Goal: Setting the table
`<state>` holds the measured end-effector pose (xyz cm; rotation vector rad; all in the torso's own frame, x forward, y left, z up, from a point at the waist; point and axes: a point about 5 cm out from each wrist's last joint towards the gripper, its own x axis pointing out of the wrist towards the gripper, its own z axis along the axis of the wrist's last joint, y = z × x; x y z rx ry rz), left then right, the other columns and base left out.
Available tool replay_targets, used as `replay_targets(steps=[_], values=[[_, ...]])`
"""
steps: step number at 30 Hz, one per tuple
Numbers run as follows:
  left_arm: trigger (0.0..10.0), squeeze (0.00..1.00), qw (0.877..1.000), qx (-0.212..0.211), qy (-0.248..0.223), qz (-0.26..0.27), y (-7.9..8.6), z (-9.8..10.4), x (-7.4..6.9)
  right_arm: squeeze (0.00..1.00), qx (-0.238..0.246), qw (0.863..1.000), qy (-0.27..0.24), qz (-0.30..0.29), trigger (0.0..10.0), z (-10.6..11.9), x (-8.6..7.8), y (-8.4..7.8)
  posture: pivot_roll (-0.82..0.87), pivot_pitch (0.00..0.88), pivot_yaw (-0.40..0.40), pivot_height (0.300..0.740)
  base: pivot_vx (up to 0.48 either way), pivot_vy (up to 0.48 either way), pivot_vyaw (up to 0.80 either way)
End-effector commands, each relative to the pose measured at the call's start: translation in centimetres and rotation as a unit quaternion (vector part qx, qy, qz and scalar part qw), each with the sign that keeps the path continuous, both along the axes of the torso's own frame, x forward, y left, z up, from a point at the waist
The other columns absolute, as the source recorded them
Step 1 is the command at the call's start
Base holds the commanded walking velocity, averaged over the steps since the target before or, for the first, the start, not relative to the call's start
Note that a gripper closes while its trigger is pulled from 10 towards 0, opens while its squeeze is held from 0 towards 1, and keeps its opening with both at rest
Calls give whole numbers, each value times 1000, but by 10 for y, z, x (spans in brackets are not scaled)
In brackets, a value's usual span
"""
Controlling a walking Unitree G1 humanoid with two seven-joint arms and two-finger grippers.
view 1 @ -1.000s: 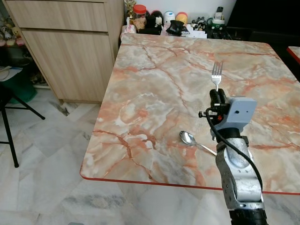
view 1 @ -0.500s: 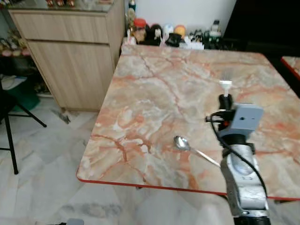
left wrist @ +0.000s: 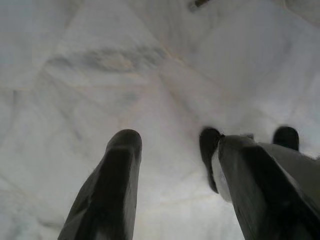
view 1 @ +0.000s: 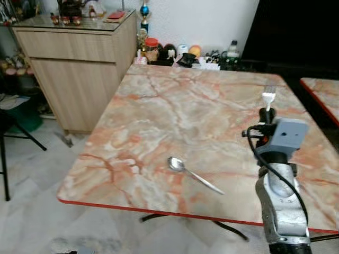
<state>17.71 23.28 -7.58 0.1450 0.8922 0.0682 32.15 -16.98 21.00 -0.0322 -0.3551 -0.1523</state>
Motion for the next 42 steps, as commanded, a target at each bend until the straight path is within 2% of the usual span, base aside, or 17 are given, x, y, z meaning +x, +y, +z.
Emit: replay_targets(steps=[1,42], values=[[10000,0,1000,2,9,-3,0,-2,-5,0,-6,1000,-3,-1,10000,3,1,1,-3,110,-20,740,0,-379,0],[10000,0,1000,-1,16,-3,-3,-5,-9,0,-15,999,-27,-26,10000,21,-2,-11,-27,144,-18,740,0,-382,0]])
